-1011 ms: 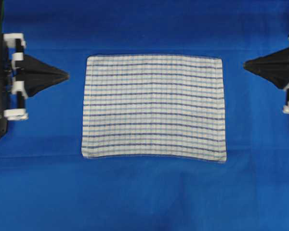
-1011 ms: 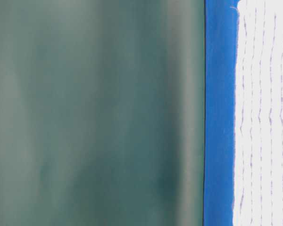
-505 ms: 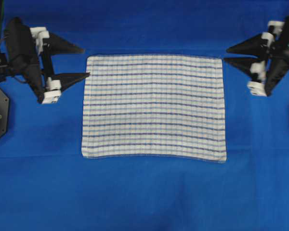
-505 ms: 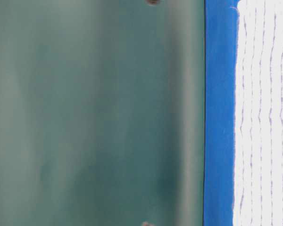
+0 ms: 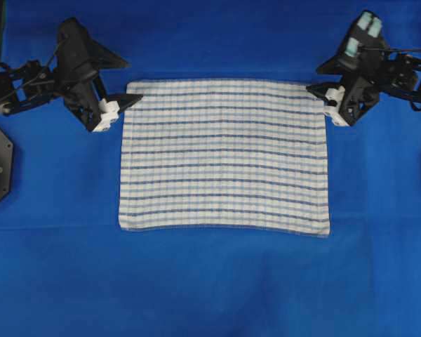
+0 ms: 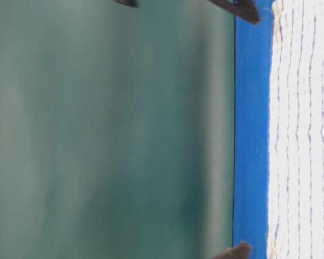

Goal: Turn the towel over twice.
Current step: 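Move both grippers to the towel's far corners and pinch them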

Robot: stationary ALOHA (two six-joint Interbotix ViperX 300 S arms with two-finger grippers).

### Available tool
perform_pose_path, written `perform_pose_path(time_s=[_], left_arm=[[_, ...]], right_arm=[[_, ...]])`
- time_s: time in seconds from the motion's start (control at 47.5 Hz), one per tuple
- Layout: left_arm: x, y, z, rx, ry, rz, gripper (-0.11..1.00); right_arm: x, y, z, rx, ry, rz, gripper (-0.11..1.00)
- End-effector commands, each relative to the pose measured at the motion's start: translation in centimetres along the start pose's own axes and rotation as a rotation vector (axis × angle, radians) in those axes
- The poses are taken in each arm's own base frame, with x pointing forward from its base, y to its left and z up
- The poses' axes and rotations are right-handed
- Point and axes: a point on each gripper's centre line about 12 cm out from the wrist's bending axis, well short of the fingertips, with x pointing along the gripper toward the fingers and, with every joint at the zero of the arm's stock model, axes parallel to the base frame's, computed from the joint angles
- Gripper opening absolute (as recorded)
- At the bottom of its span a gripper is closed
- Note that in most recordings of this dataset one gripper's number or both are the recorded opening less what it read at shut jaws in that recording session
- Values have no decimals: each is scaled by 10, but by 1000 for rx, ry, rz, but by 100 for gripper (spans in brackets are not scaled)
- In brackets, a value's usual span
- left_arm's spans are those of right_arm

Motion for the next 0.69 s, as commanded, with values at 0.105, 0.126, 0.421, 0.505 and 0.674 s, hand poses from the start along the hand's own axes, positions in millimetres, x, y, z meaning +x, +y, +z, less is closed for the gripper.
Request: perform_pose_path(time_s=[0.105,0.126,0.421,0.505,0.674], left_arm=[[16,13,-12,-17,37,39,89],[17,15,-14,-23,45,45,89],[27,24,-33,-44,181,65,45],[27,24,-36,-46,210,64,20],[25,23,-35,-47,215,62,4]], right_arm=[[13,-8,-3,16,12,-21,58],[13,-9,-4,18,15,-23,58],[13,-10,-7,2,35,-24,39],[13,-10,-8,-8,46,-21,14],[13,-10,-4,-9,38,-21,6]])
